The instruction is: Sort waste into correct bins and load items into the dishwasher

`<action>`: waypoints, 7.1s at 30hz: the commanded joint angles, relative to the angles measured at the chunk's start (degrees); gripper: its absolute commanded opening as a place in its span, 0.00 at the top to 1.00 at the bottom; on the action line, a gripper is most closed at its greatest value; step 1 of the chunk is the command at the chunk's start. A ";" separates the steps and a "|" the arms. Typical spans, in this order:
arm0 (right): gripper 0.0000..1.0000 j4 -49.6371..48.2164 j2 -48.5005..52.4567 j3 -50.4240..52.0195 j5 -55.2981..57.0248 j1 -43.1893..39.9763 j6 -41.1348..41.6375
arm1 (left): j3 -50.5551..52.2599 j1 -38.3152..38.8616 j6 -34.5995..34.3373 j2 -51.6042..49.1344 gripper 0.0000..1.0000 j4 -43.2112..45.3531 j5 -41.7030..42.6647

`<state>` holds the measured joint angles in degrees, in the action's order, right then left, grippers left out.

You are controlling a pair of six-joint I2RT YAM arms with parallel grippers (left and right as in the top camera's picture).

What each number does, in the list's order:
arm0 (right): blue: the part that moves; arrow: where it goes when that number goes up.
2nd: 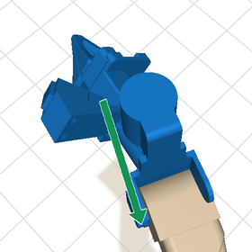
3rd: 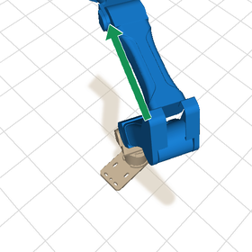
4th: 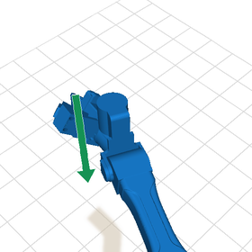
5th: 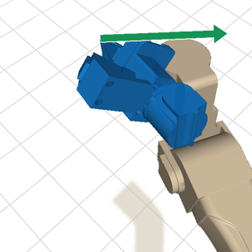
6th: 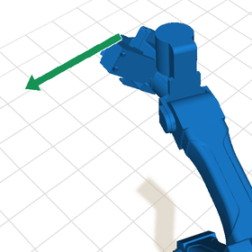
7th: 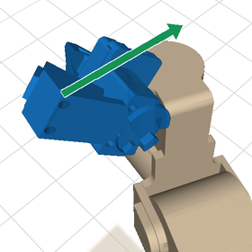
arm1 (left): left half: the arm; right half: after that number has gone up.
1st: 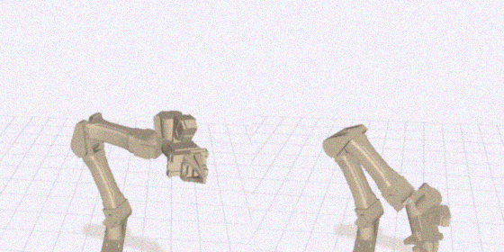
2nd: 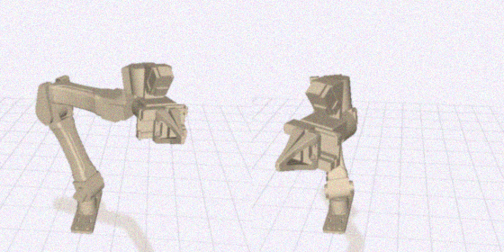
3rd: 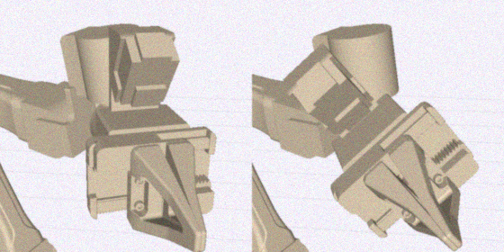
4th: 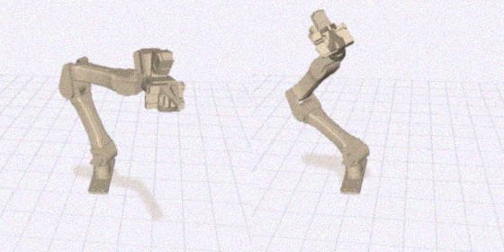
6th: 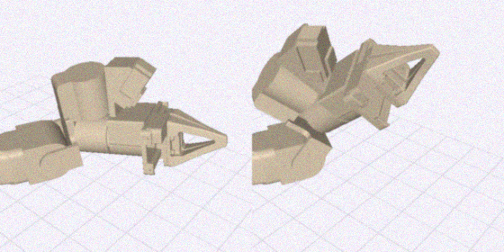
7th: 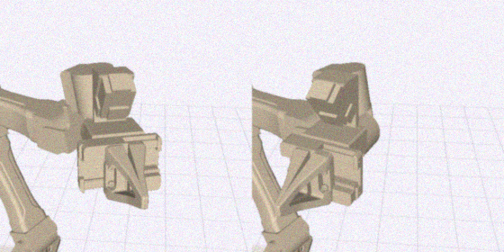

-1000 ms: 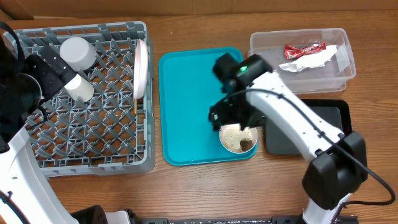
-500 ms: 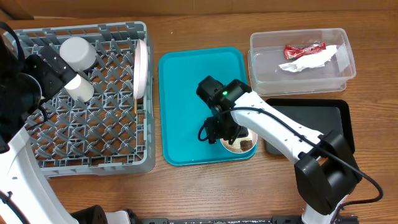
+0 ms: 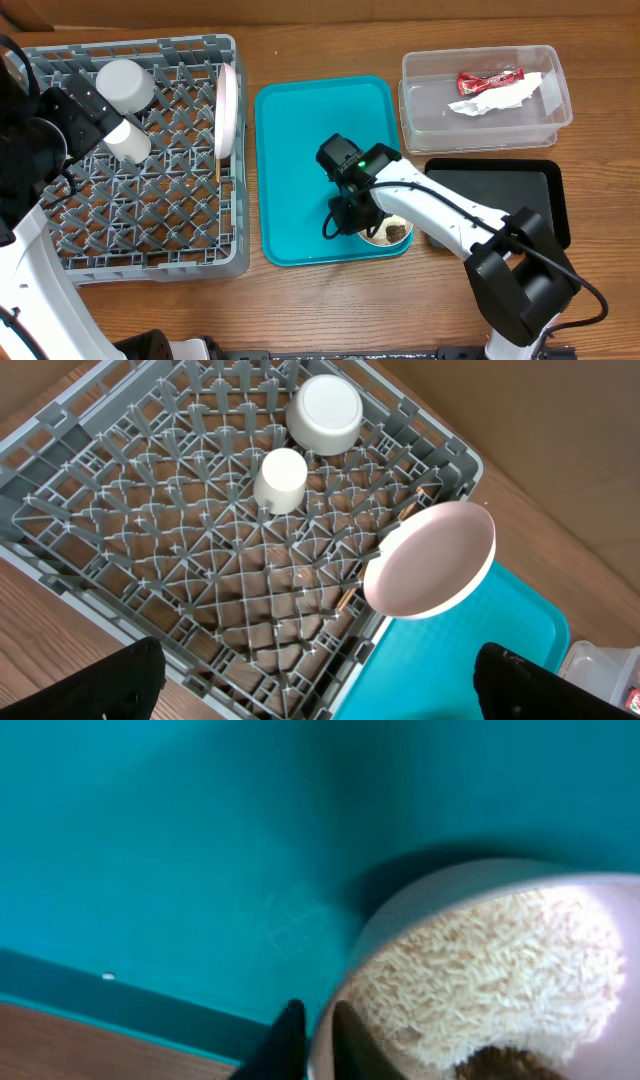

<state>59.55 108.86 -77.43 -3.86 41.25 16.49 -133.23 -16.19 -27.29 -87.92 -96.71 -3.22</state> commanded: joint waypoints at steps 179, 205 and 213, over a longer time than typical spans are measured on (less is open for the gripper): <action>0.96 21.07 -4.81 2.49 -66.88 -72.74 -21.66 | -0.26 -0.28 -0.17 -0.20 0.00 -0.09 10.32; 0.97 16.15 -2.32 8.90 -79.69 -74.18 -14.75 | -0.26 -0.28 -0.17 -0.20 0.00 -0.09 10.32; 0.97 15.26 -2.32 8.90 -83.54 -74.40 -13.25 | -0.26 -0.31 -0.17 -0.20 0.00 -0.09 10.32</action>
<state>74.08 106.48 -68.71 -83.88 -32.64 2.02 -133.23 -16.19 -27.29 -88.03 -96.84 6.90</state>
